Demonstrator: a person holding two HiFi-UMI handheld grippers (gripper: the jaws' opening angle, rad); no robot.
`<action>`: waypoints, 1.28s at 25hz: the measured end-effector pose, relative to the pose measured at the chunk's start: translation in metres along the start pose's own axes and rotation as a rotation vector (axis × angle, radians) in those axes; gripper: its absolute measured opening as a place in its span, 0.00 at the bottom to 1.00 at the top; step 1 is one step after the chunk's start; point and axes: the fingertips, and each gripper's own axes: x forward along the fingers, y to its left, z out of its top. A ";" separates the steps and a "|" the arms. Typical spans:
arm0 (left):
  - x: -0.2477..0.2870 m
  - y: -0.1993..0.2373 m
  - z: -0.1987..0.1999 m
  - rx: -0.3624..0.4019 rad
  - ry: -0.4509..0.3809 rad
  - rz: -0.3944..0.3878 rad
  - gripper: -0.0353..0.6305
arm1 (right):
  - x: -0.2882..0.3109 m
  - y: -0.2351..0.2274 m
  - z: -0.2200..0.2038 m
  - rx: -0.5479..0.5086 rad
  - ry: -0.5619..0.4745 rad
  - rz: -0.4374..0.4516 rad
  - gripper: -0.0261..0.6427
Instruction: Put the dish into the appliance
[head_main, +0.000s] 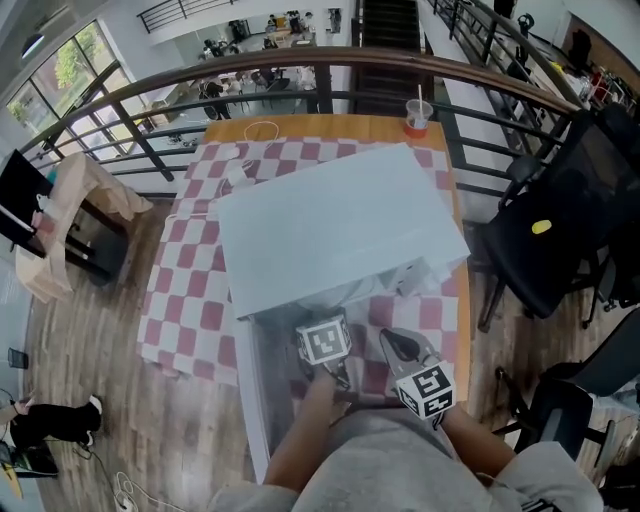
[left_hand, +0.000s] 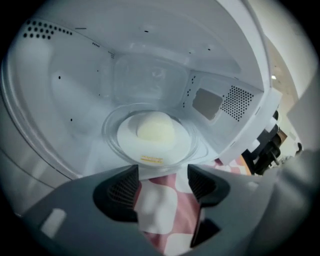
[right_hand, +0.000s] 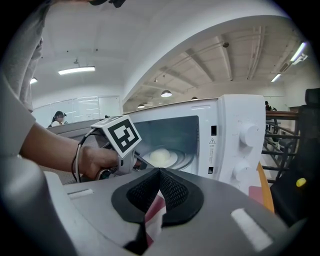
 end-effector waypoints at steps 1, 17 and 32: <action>-0.001 0.001 -0.001 0.004 -0.012 0.006 0.51 | 0.000 0.000 -0.001 0.000 0.002 -0.002 0.04; -0.056 -0.028 0.031 -0.146 -0.395 -0.188 0.11 | -0.038 -0.027 0.035 0.006 -0.096 -0.037 0.04; -0.127 -0.070 -0.029 -0.062 -0.454 -0.207 0.08 | -0.136 -0.066 0.012 0.035 -0.133 -0.099 0.04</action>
